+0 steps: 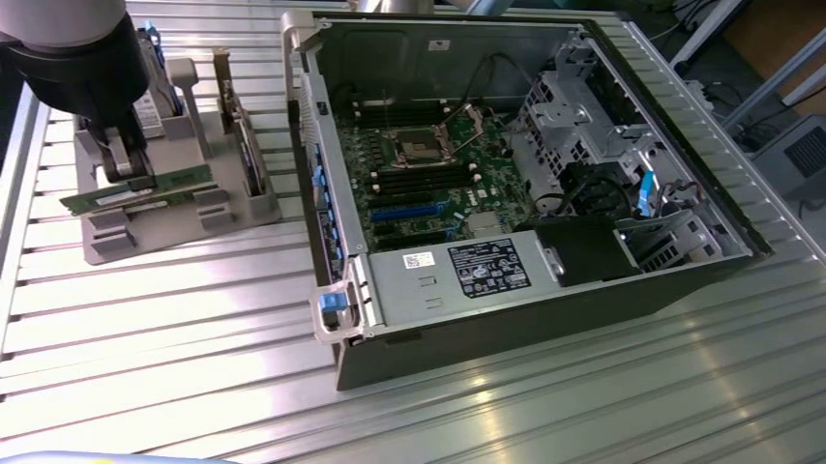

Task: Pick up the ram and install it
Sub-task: 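Pick up the ram and move it above insertion slot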

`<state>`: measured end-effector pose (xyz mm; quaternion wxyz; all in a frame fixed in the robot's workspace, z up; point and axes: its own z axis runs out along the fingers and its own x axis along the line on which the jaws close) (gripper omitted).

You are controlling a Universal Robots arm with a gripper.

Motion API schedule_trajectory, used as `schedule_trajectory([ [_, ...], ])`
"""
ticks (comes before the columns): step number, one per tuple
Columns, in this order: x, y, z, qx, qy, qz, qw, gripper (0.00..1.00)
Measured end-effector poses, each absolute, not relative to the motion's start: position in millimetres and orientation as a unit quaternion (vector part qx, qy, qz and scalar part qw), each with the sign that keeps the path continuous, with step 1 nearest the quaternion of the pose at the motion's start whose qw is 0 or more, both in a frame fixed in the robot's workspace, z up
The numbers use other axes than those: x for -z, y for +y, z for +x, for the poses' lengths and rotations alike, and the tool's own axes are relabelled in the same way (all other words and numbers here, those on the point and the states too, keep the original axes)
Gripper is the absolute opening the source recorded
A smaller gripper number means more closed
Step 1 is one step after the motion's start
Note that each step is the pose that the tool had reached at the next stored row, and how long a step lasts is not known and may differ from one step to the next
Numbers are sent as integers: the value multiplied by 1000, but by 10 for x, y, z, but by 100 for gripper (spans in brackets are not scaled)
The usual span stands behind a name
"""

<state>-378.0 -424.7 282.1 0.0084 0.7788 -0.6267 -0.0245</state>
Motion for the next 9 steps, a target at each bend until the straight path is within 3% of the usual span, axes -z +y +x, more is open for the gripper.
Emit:
schedule_trajectory([
  [9, -2913, -4247, -3780, 25, -627, 779, 8, 13],
])
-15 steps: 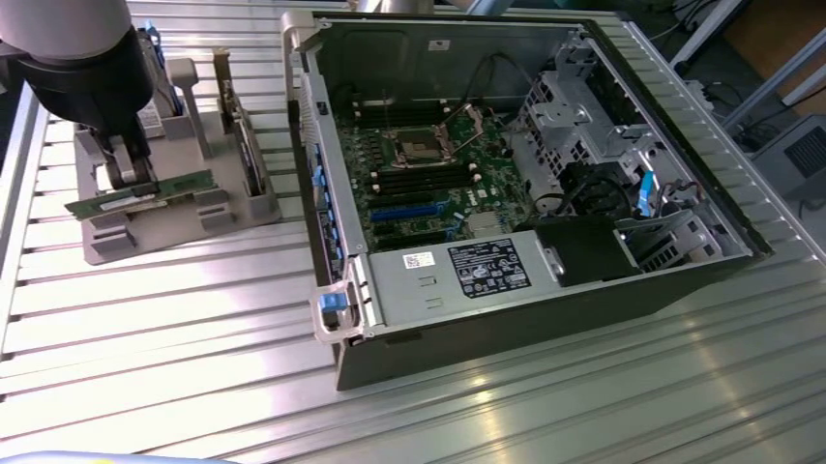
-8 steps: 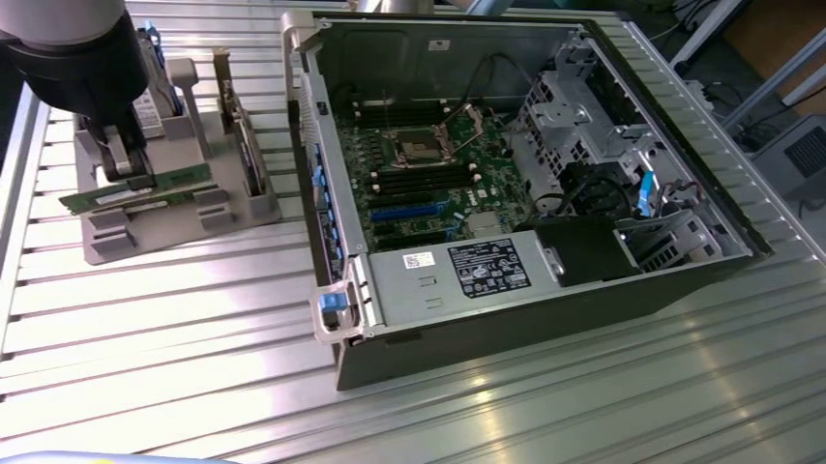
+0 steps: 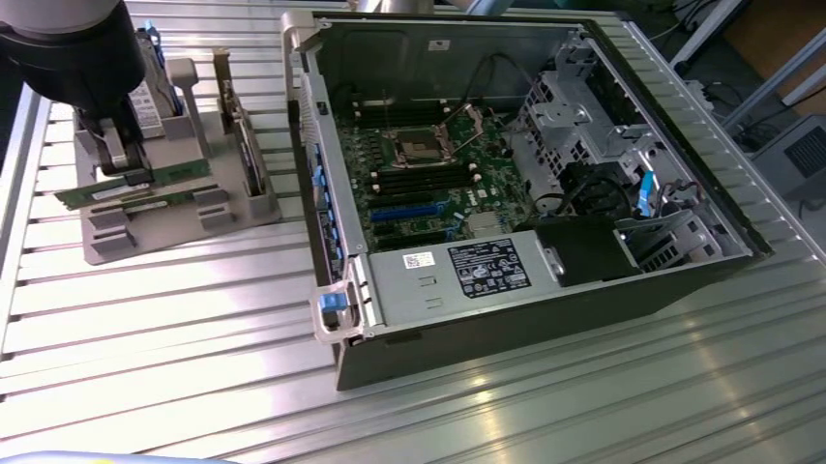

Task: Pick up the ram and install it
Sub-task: 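Pick up the ram and move it above insertion slot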

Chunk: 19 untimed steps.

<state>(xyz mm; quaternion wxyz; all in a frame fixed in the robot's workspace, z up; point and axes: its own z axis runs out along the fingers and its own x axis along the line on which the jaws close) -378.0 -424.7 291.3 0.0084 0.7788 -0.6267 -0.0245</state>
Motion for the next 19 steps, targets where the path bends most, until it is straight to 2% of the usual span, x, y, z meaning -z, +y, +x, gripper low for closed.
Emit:
schedule_trajectory([
  [19, -3084, -4247, -3780, 25, -627, 779, 8, 13],
])
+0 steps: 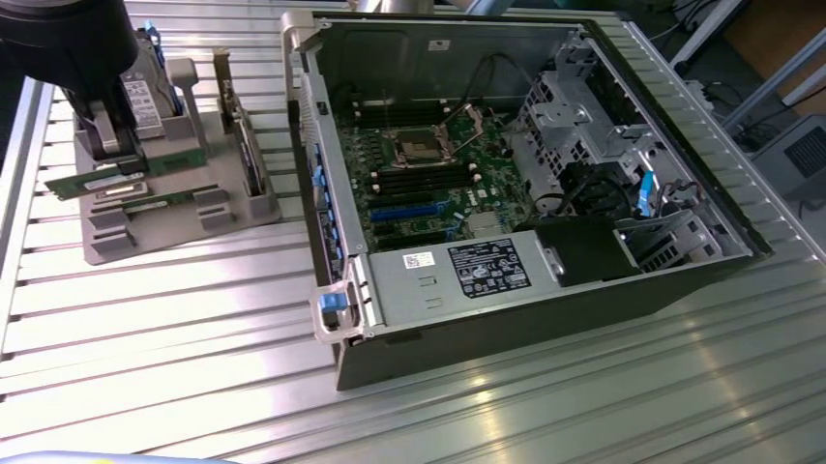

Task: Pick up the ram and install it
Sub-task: 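Pick up the ram and move it above insertion slot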

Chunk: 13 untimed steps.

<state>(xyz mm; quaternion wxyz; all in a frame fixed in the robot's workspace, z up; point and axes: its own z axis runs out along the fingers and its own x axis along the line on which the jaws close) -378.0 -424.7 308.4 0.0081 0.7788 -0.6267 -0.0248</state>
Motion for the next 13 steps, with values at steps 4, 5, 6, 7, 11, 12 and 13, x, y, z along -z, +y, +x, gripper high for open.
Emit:
schedule_trajectory([
  [4, -3120, -4247, -3780, 25, -627, 779, 8, 13],
  [5, -3126, -4247, -3779, 25, -627, 779, 8, 13],
  [6, -3131, -4247, -3779, 25, -627, 779, 8, 13],
  [7, -3139, -4247, -3780, 25, -627, 779, 8, 13],
  [11, -3170, -4247, -3780, 25, -627, 779, 8, 13],
  [12, -3176, -4247, -3780, 25, -627, 779, 8, 13],
  [13, -3185, -4247, -3780, 25, -627, 779, 8, 13],
])
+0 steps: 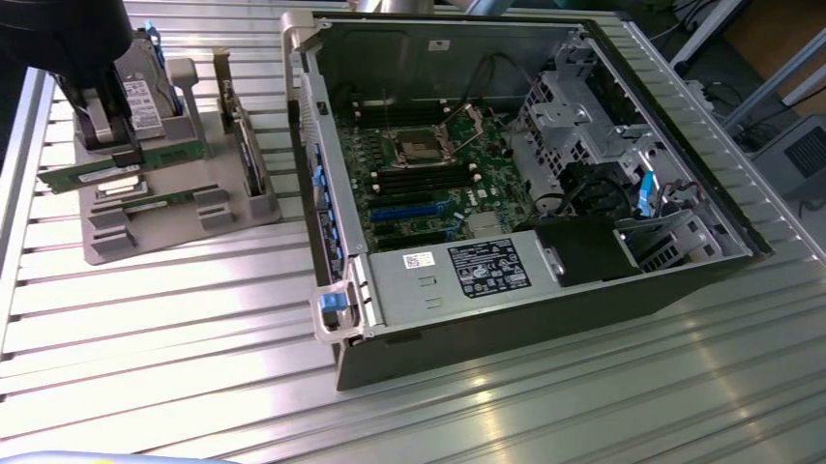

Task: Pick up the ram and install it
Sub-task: 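Pick up the ram and move it above insertion slot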

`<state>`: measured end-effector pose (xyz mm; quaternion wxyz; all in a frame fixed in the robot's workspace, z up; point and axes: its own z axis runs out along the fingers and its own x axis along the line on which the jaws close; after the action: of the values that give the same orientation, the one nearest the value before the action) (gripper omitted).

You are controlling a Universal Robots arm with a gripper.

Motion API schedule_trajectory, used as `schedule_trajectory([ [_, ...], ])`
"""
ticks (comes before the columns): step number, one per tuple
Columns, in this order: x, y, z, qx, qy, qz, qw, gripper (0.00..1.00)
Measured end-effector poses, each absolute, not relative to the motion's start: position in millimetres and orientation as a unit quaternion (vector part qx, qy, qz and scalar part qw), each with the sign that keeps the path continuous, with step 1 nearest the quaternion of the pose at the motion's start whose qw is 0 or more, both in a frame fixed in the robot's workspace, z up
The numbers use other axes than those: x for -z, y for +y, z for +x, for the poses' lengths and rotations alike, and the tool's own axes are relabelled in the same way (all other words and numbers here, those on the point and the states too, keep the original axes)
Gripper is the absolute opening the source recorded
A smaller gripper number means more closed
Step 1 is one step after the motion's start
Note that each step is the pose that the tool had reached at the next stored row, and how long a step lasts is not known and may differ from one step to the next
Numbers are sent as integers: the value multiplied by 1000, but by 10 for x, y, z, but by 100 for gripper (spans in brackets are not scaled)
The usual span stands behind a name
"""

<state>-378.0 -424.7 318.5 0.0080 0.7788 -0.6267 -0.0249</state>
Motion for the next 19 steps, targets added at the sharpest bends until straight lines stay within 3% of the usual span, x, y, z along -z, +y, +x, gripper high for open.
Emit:
schedule_trajectory([
  [19, -3417, -4246, -3773, 25, -656, 755, 7, 13],
])
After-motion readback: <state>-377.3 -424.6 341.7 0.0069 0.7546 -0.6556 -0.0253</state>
